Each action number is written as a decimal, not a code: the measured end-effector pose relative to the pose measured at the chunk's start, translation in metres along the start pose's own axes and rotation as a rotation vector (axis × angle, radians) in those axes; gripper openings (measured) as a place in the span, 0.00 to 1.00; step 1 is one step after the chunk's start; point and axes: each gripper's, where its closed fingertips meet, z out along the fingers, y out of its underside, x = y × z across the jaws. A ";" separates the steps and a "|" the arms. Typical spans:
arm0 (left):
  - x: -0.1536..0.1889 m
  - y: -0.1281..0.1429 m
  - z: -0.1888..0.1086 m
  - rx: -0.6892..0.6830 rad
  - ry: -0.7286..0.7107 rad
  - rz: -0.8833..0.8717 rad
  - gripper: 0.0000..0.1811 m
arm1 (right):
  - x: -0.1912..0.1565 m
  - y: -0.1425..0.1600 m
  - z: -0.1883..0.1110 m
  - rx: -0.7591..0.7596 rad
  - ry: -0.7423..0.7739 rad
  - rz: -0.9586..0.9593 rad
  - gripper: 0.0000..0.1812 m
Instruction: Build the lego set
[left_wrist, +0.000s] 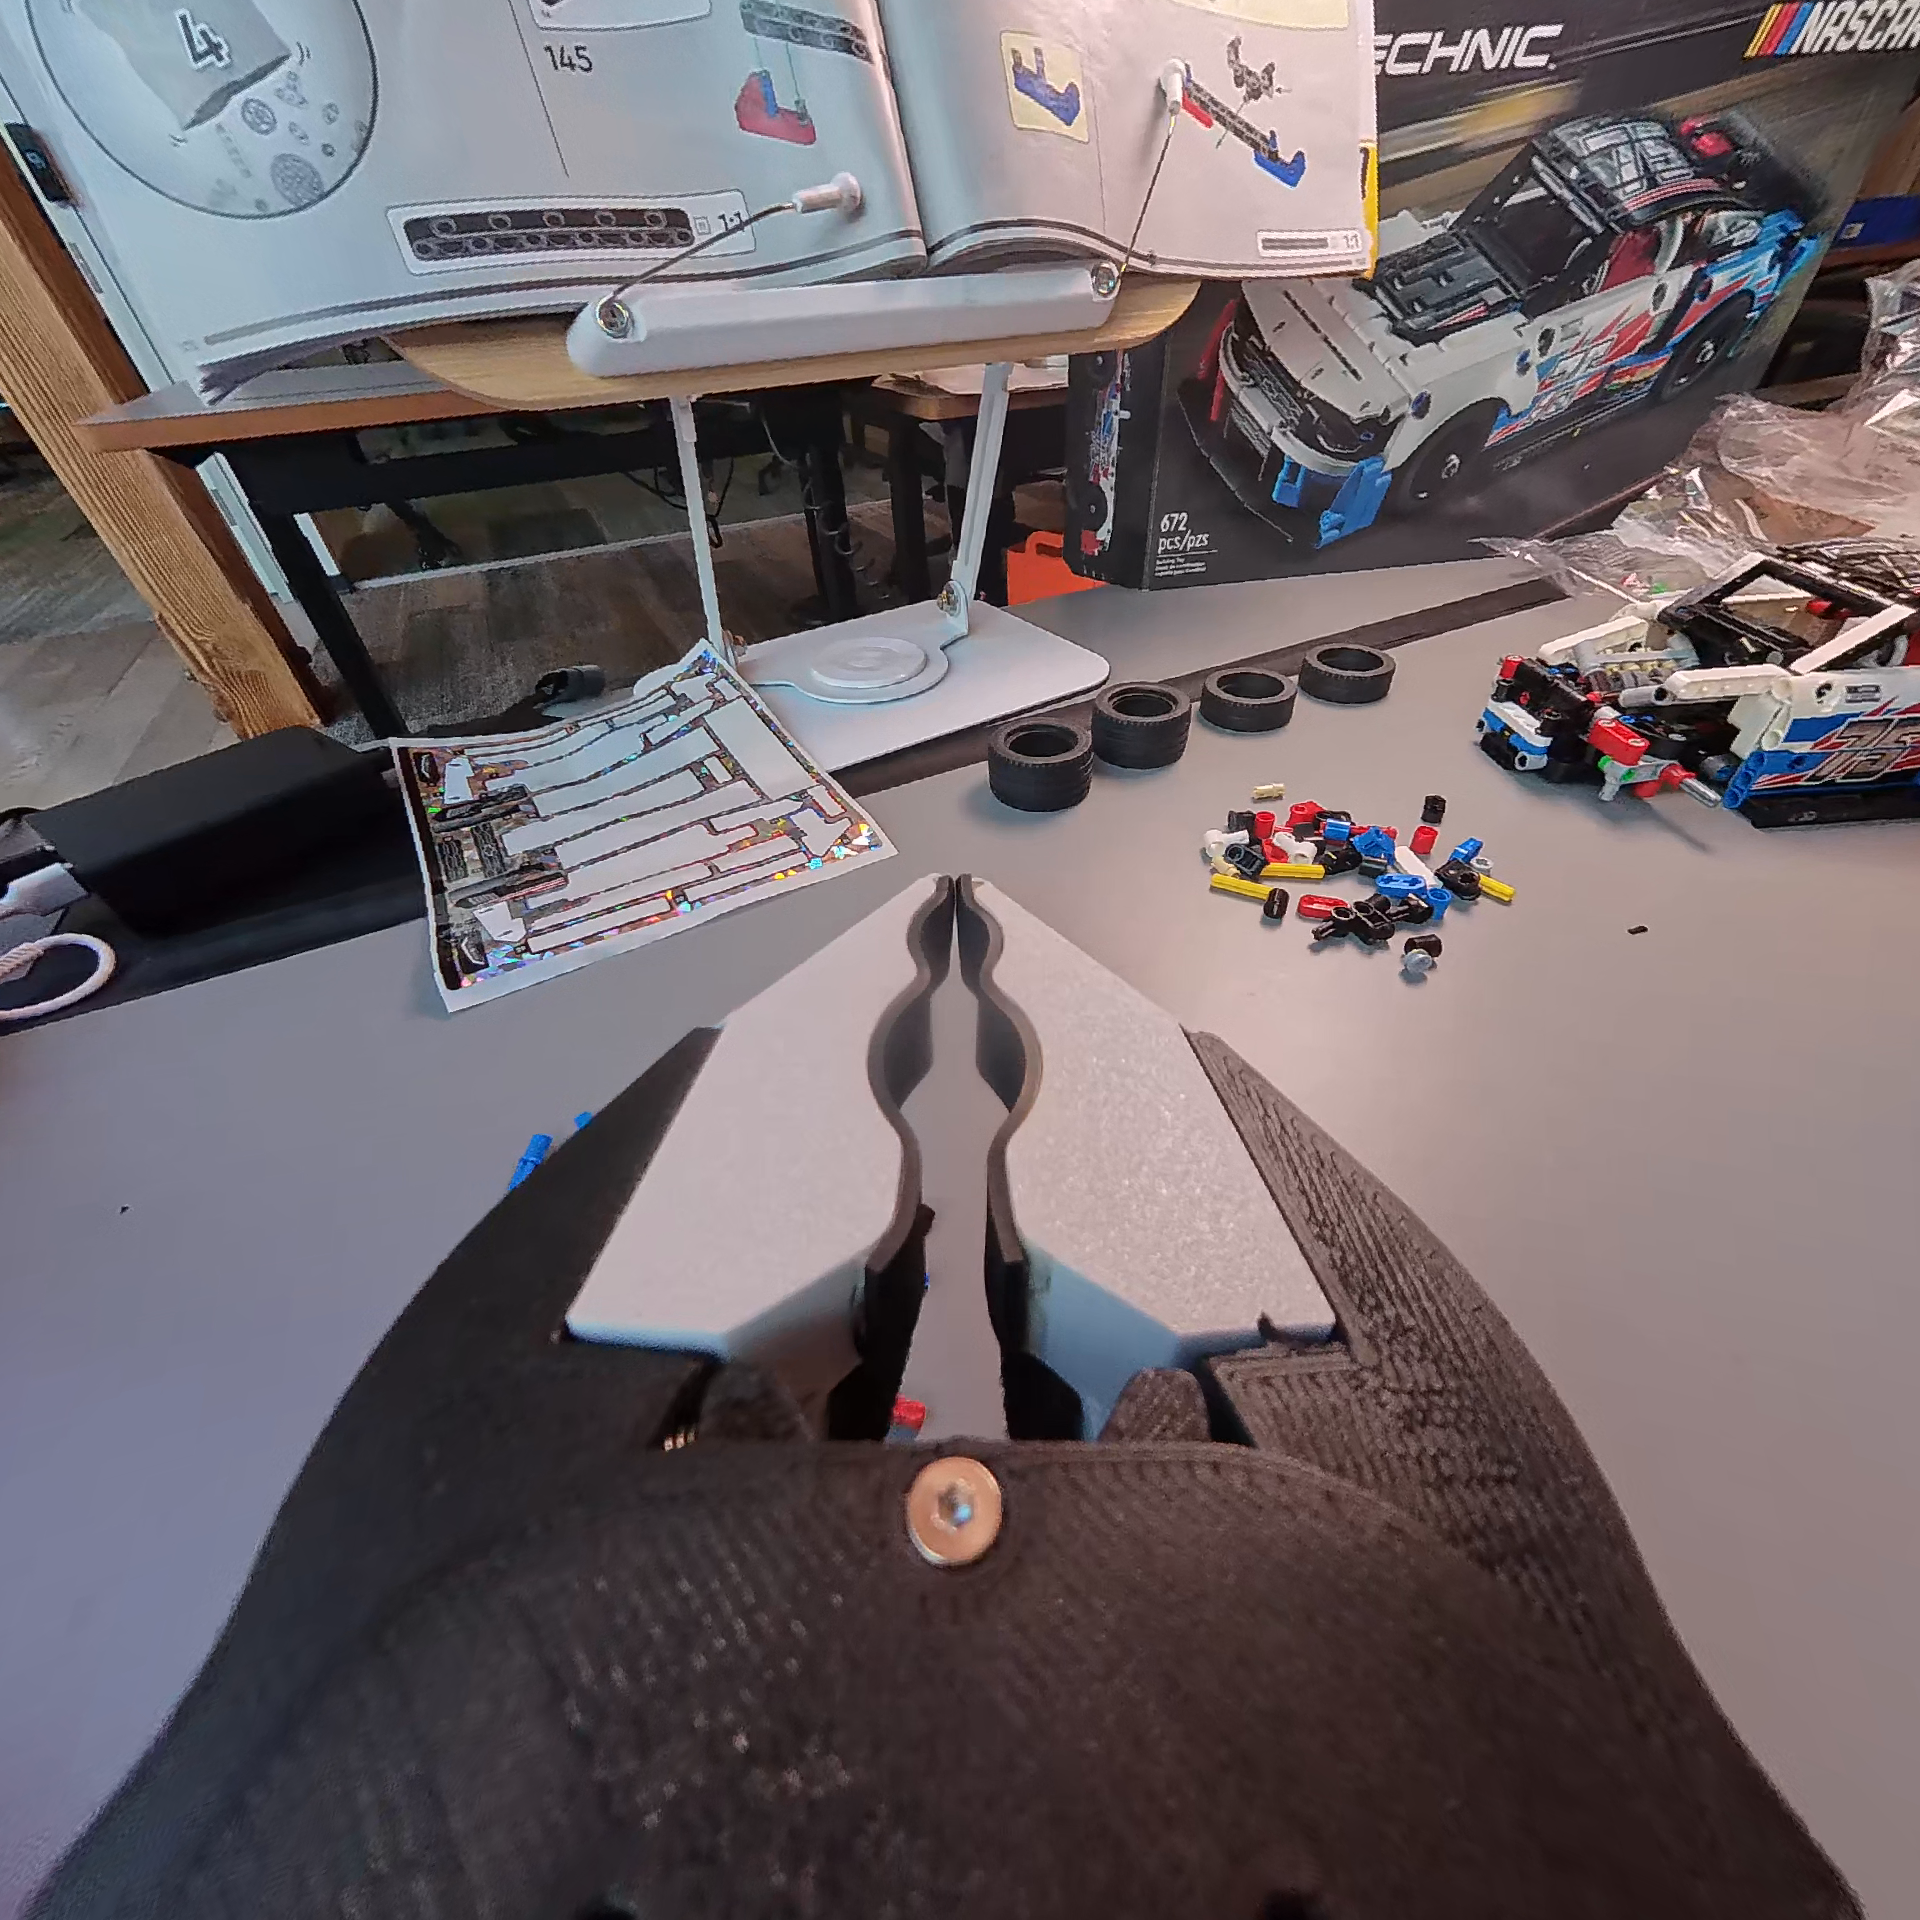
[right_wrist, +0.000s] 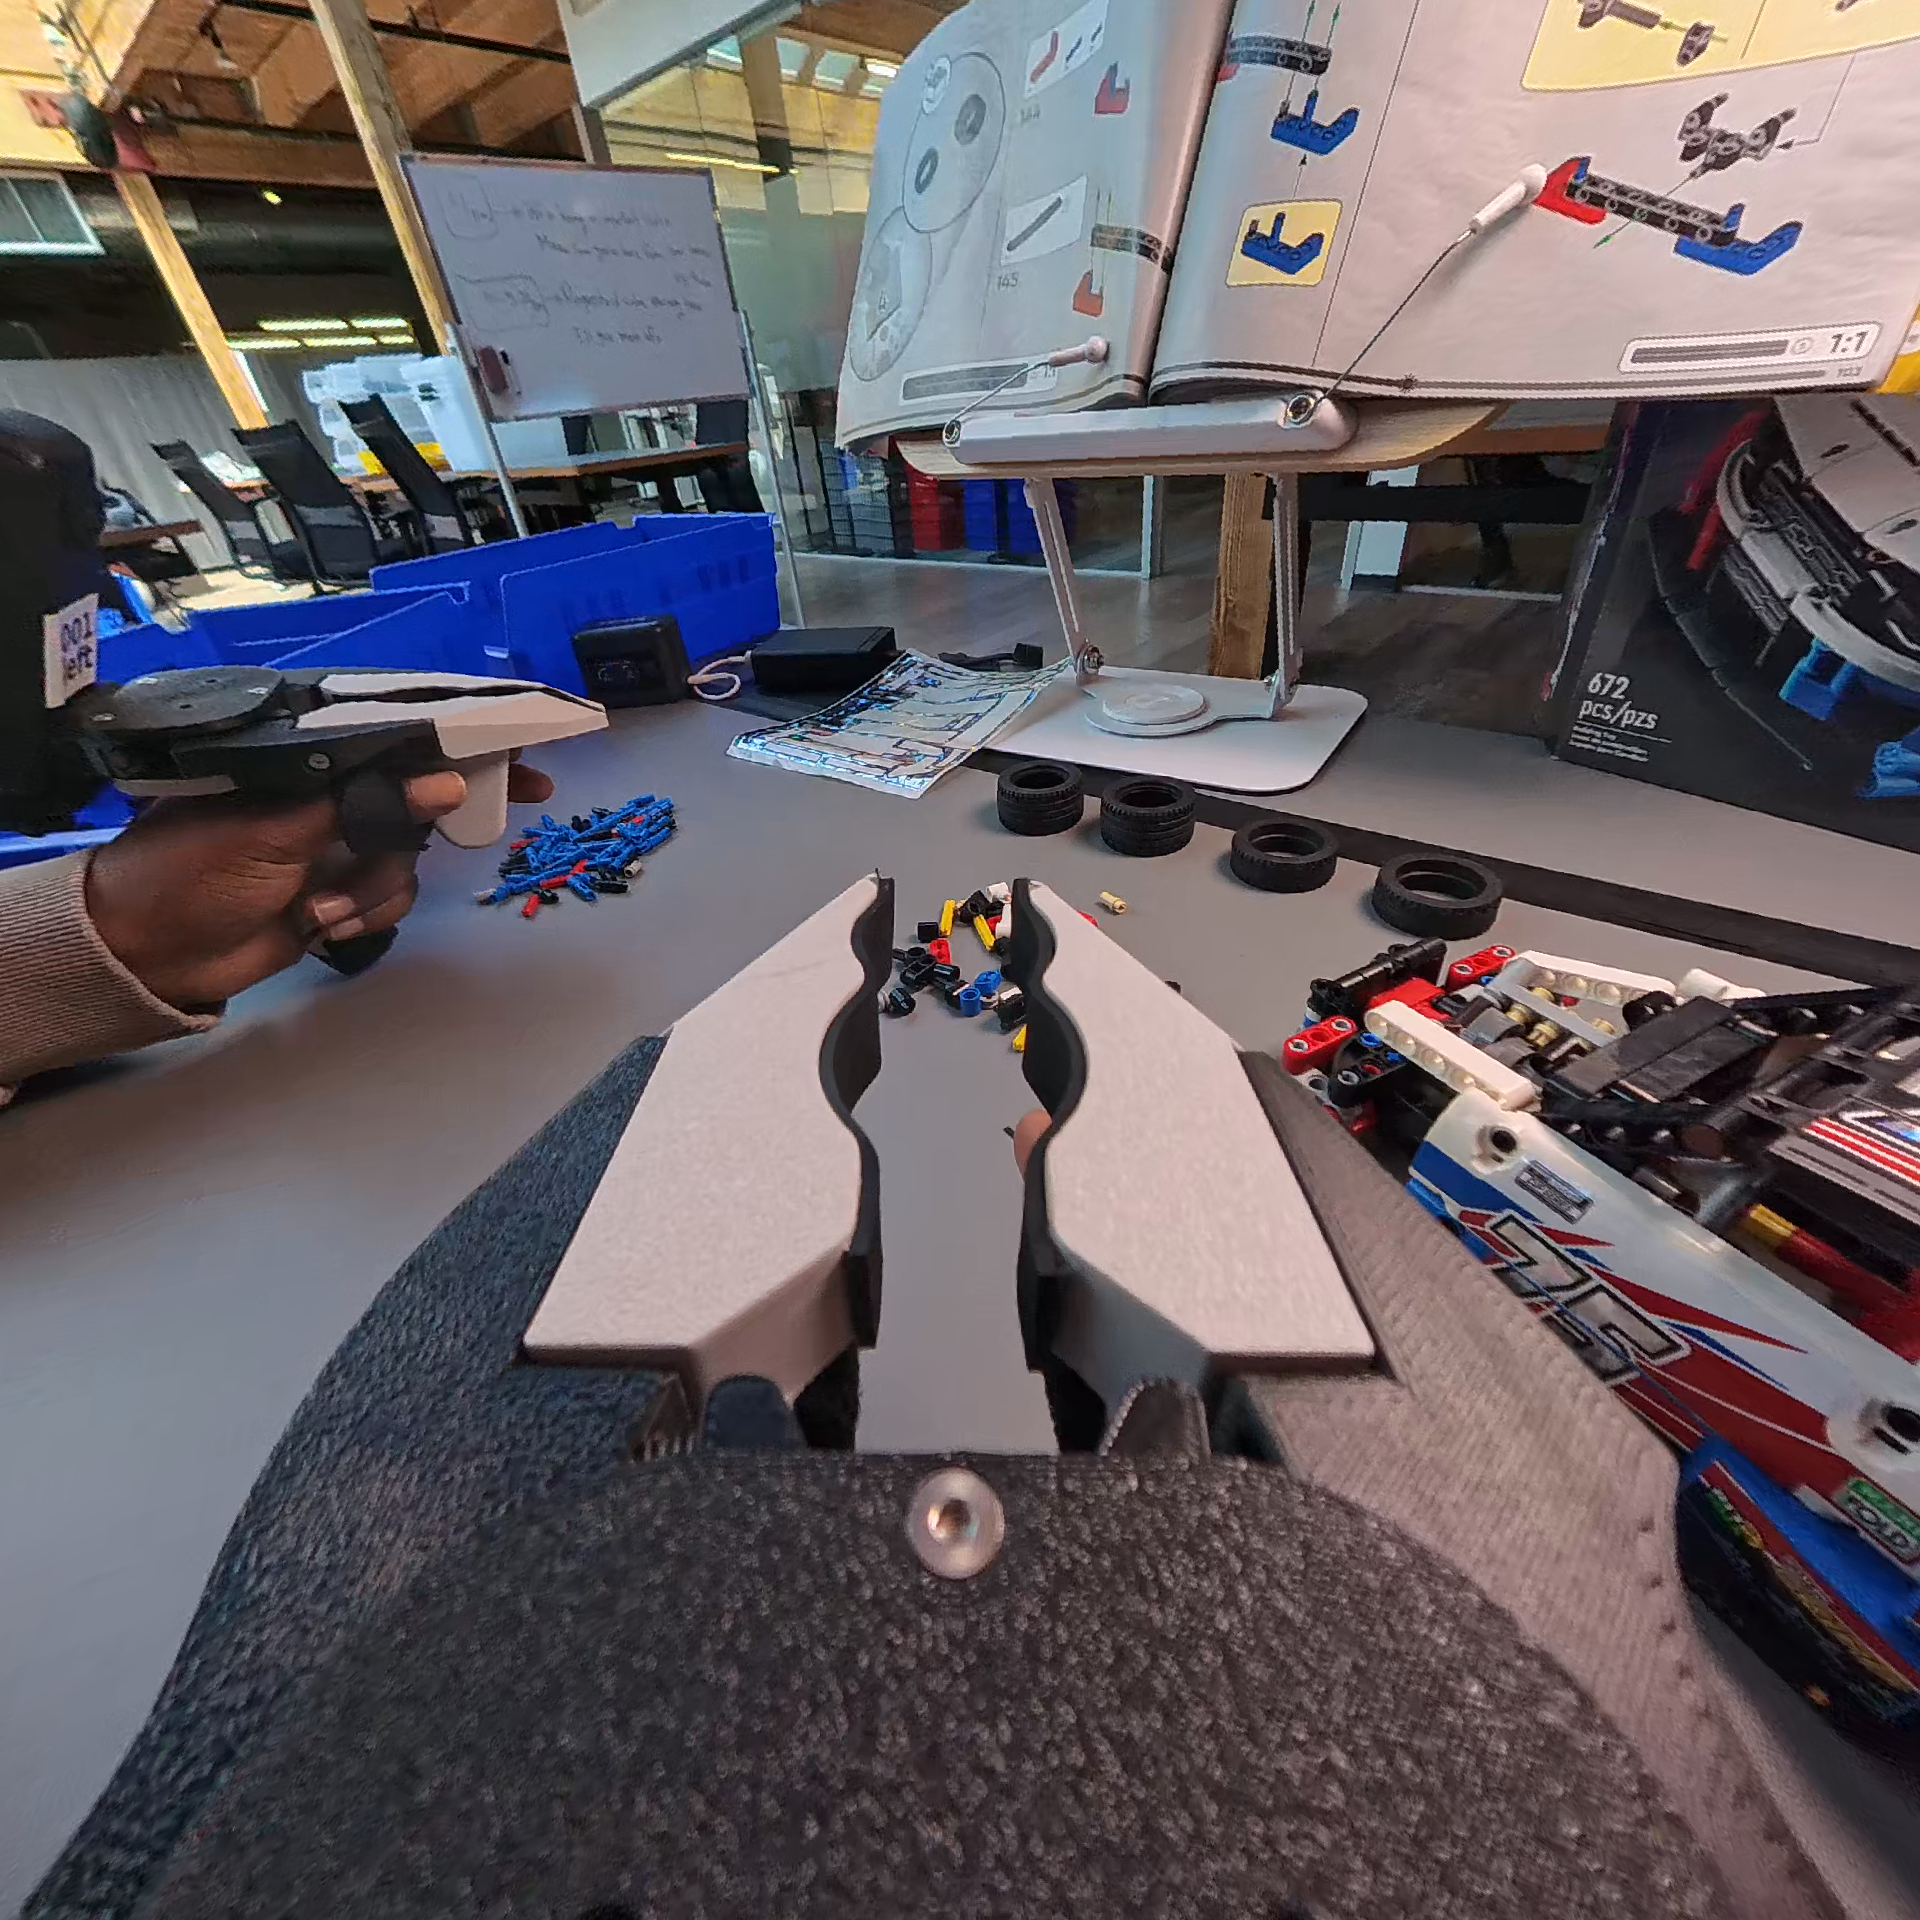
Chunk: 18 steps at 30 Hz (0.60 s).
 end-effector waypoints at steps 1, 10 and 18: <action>0.000 0.000 0.000 0.001 0.000 -0.003 0.00 | 0.001 0.001 0.000 0.000 0.001 0.009 0.11; -0.003 -0.001 -0.002 0.005 -0.009 -0.015 0.00 | 0.012 0.001 -0.001 0.011 0.025 0.083 0.10; -0.005 -0.003 -0.006 0.015 -0.026 -0.024 0.00 | 0.014 -0.001 -0.003 0.018 0.043 0.075 0.09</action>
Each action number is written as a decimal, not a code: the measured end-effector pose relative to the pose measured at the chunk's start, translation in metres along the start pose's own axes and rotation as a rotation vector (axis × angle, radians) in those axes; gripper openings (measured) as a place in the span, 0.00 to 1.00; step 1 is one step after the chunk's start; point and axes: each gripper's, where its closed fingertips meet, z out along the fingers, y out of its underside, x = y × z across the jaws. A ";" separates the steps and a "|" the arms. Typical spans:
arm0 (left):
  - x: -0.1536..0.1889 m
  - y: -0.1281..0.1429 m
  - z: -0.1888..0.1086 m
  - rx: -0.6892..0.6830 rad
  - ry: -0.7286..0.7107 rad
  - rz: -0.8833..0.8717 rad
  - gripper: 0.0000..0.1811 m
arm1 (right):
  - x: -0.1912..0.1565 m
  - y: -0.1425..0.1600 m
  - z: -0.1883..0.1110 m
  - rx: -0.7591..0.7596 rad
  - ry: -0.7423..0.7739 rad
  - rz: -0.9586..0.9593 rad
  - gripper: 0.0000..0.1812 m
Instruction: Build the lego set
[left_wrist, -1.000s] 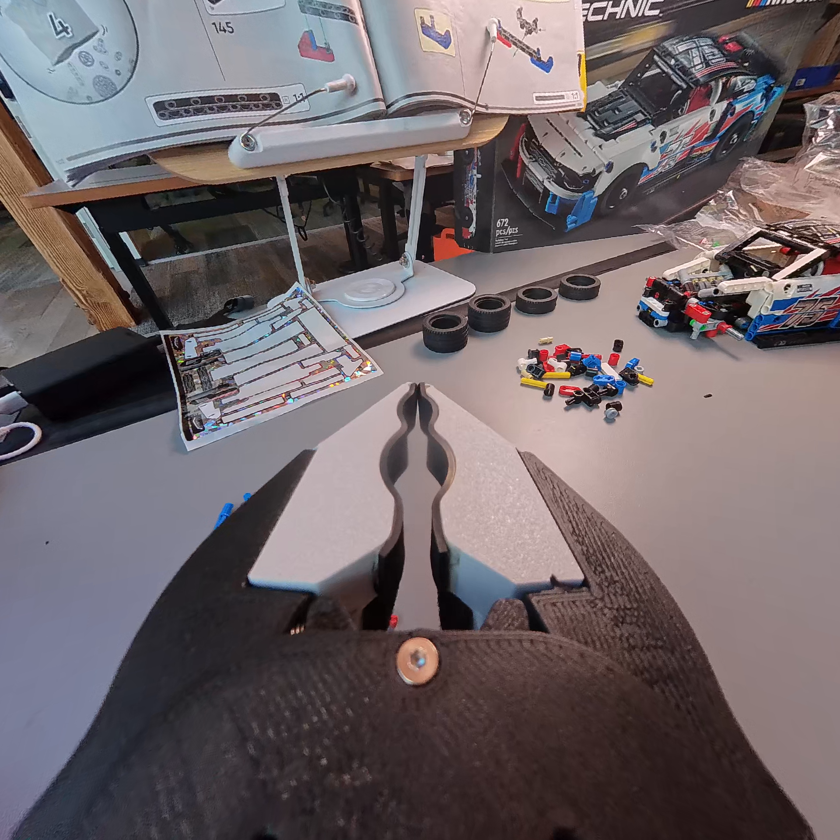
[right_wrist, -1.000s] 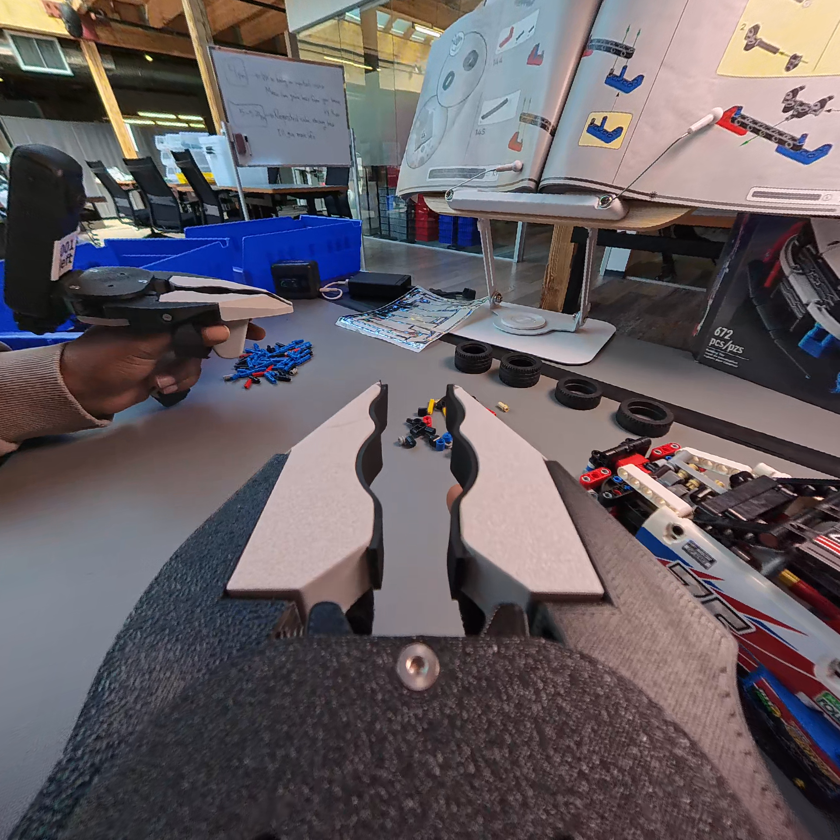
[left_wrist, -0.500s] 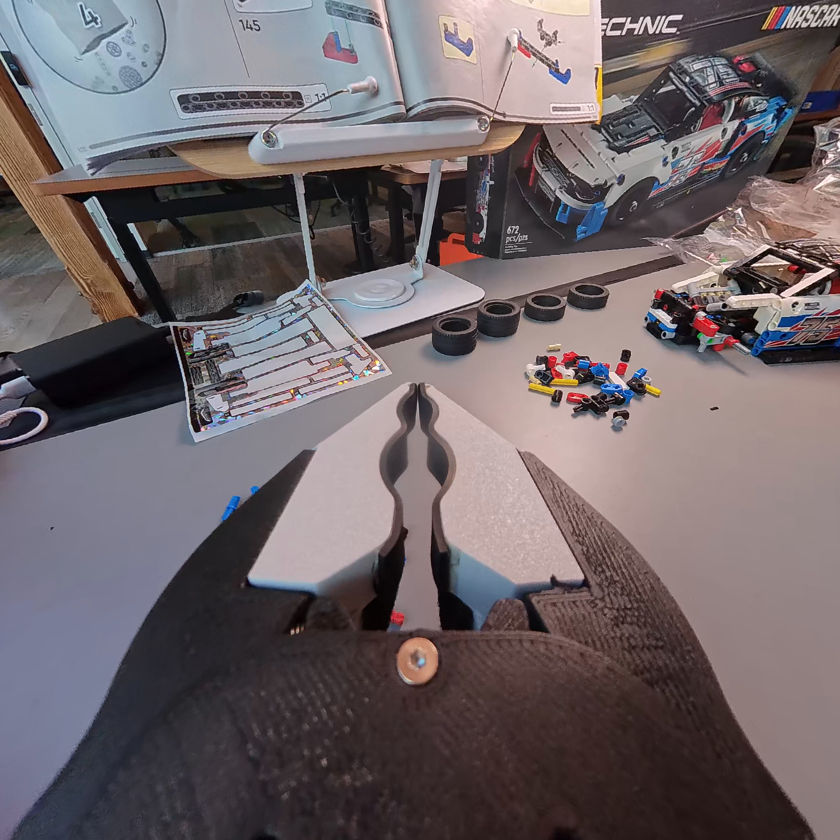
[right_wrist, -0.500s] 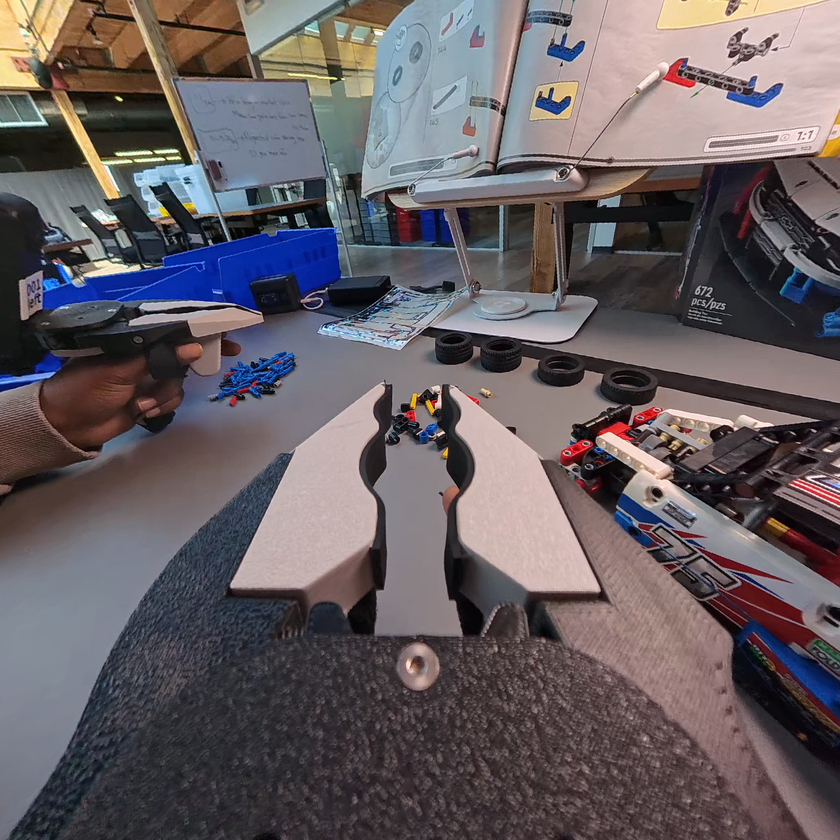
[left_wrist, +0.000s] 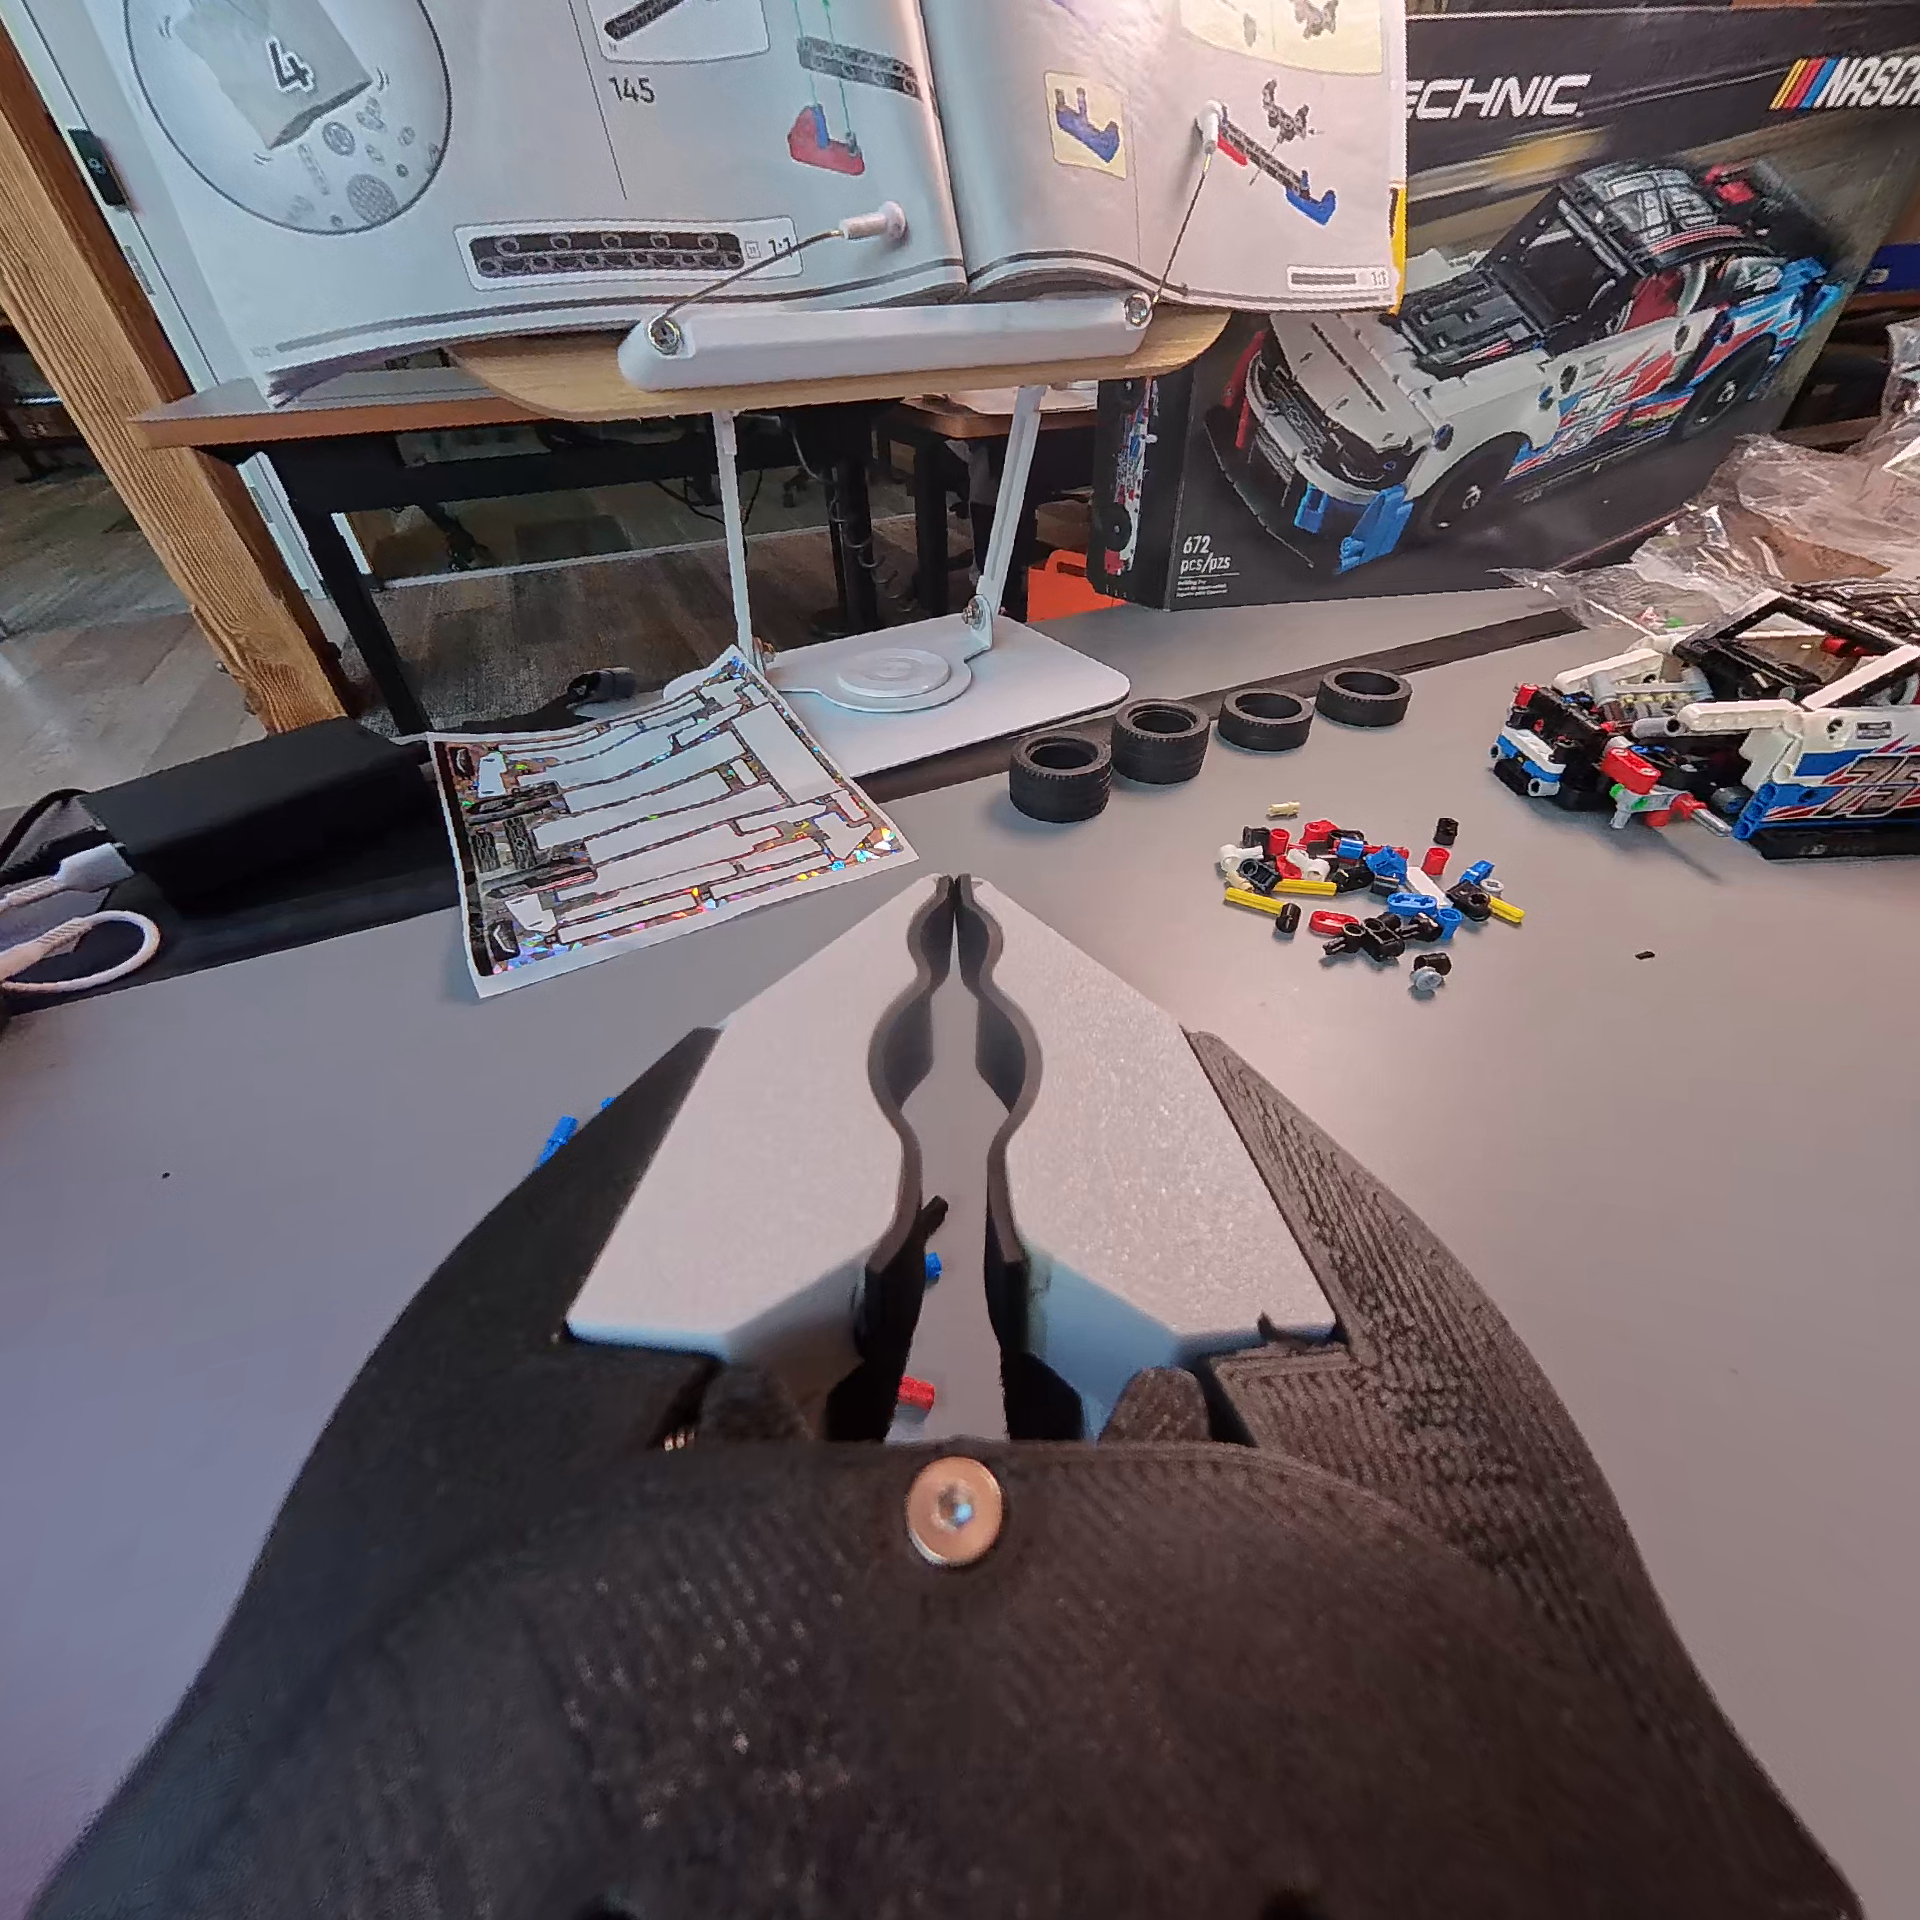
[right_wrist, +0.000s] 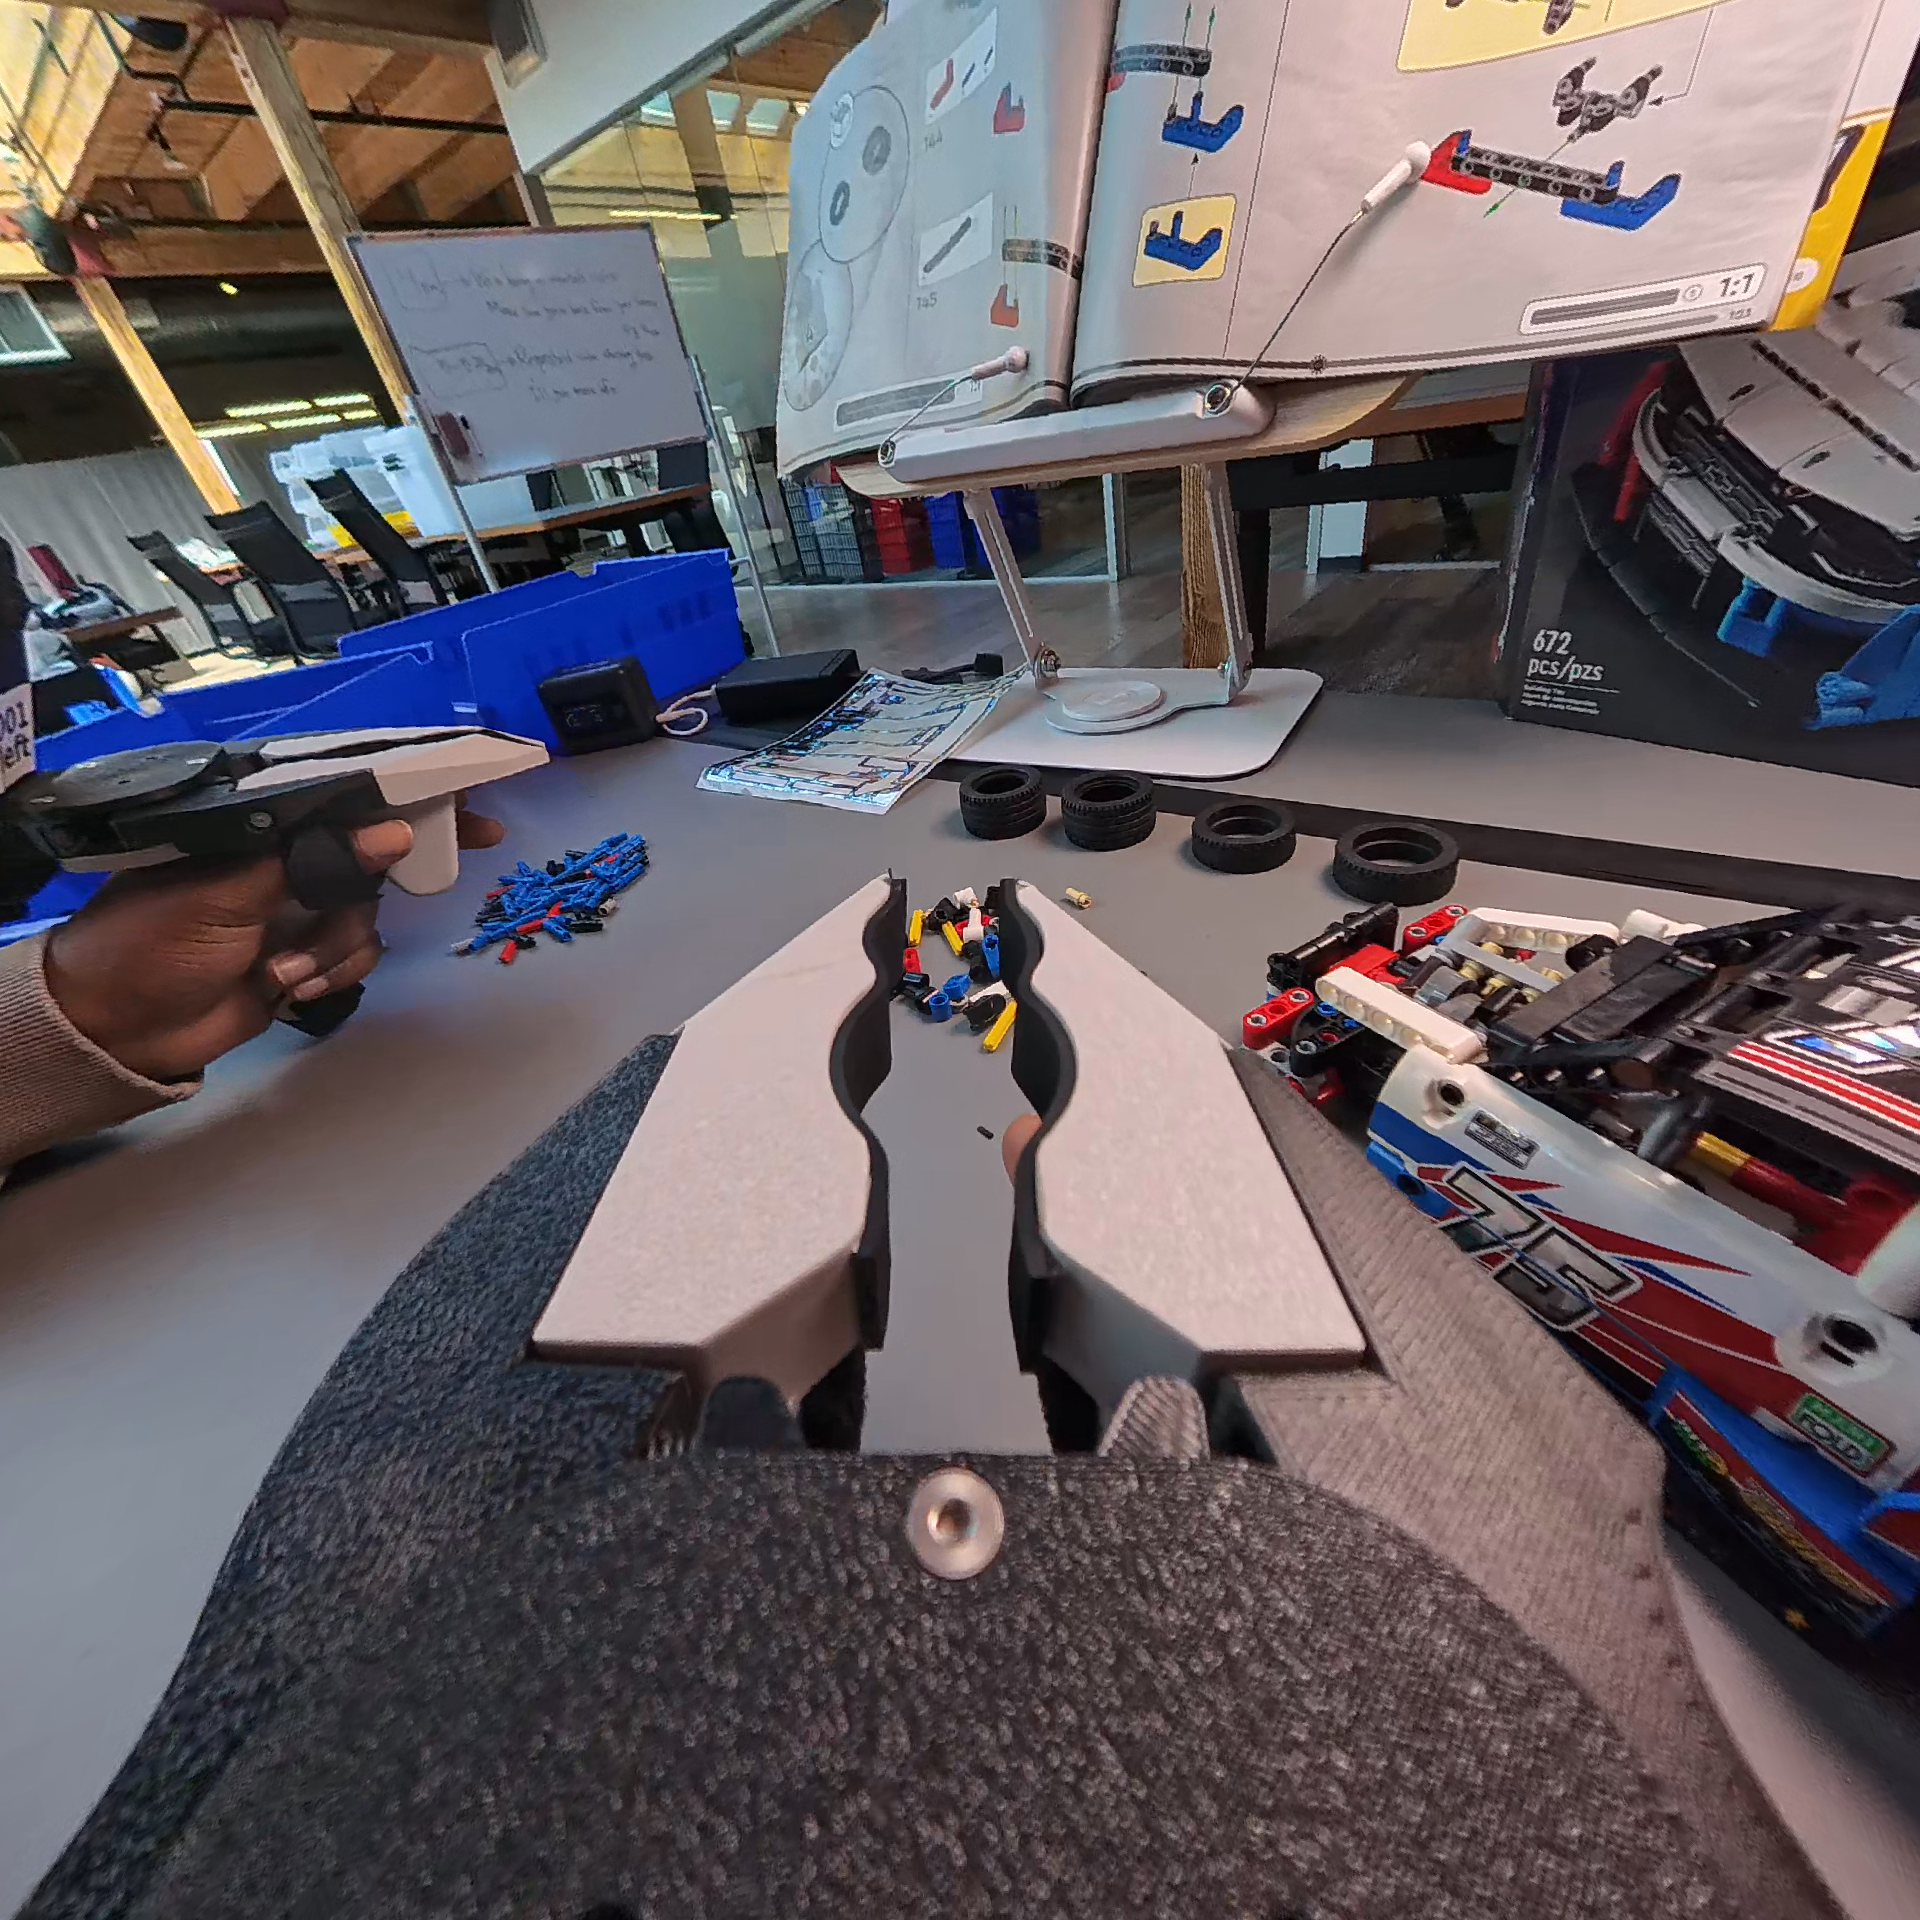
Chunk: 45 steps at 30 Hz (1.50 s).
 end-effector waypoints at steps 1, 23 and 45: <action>0.000 -0.001 0.000 0.003 -0.001 0.005 0.00 | 0.000 -0.001 0.000 0.003 0.000 -0.003 0.09; -0.063 -0.219 0.144 0.230 -0.035 0.175 0.00 | -0.006 0.003 0.003 -0.025 -0.008 -0.094 0.08; -0.120 -0.238 0.262 0.127 -0.194 0.232 0.00 | -0.030 0.026 0.011 -0.142 -0.105 -0.213 0.06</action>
